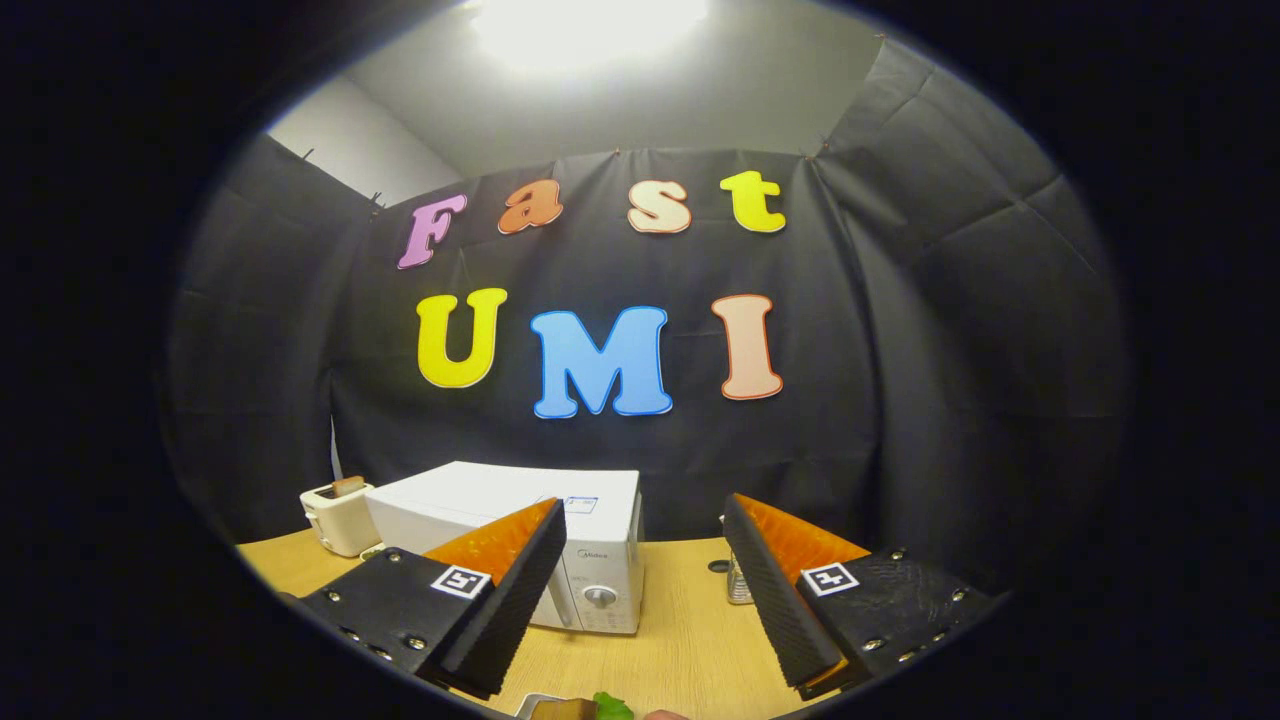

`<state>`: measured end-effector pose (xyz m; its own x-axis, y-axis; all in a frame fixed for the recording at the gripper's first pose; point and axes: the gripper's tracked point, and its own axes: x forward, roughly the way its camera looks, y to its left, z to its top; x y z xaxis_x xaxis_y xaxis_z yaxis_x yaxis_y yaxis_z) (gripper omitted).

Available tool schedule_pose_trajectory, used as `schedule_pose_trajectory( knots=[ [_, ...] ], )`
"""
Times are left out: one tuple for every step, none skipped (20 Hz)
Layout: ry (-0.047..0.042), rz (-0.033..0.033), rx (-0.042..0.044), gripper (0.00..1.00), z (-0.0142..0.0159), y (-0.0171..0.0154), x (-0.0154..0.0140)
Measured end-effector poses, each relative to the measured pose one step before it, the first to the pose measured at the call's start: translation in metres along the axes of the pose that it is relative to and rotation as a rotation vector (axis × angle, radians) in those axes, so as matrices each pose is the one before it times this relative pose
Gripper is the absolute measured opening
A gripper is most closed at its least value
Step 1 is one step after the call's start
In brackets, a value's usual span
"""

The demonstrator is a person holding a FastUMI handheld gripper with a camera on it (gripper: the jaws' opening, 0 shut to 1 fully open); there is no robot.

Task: Open the microwave, put the food inside, and close the microwave door.

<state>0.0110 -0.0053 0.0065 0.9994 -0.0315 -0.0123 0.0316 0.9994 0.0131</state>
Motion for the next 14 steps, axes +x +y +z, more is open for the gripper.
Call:
schedule_pose_trajectory(
  knots=[
    [-0.00286, 0.00139, -0.00290, 0.97, 0.00232, 0.00071, -0.00046],
    [-0.00305, 0.00153, -0.00153, 0.97, 0.00148, 0.00097, -0.00133],
    [-0.00573, 0.00328, -0.00167, 0.97, 0.00289, 0.00126, -0.00199],
    [-0.00560, 0.00061, -0.00435, 0.97, 0.00242, 0.00097, -0.00169],
    [-0.00727, -0.00067, -0.00541, 0.97, 0.00237, 0.00006, -0.00067],
    [-0.00651, -0.00209, -0.00461, 0.97, 0.00151, -0.00047, -0.00018],
    [-0.00176, 0.00033, 0.00064, 0.97, 0.00020, 0.00065, 0.00068],
    [0.00601, 0.00718, 0.00582, 0.97, -0.00349, 0.00331, 0.00087],
    [0.01047, 0.00948, 0.00956, 0.97, -0.00474, 0.00374, 0.00142],
    [0.01092, 0.01078, 0.00998, 0.97, -0.00544, 0.00393, 0.00135],
    [0.00652, 0.00732, 0.00588, 0.97, -0.00419, 0.00397, 0.00253],
    [0.00570, 0.00467, 0.00083, 0.97, -0.00506, 0.00399, 0.00297],
    [0.00278, 0.00525, -0.00380, 0.97, -0.00458, 0.00593, 0.00380],
    [0.00627, 0.00350, -0.00414, 0.97, -0.00658, 0.00640, 0.00415]
  ],
)
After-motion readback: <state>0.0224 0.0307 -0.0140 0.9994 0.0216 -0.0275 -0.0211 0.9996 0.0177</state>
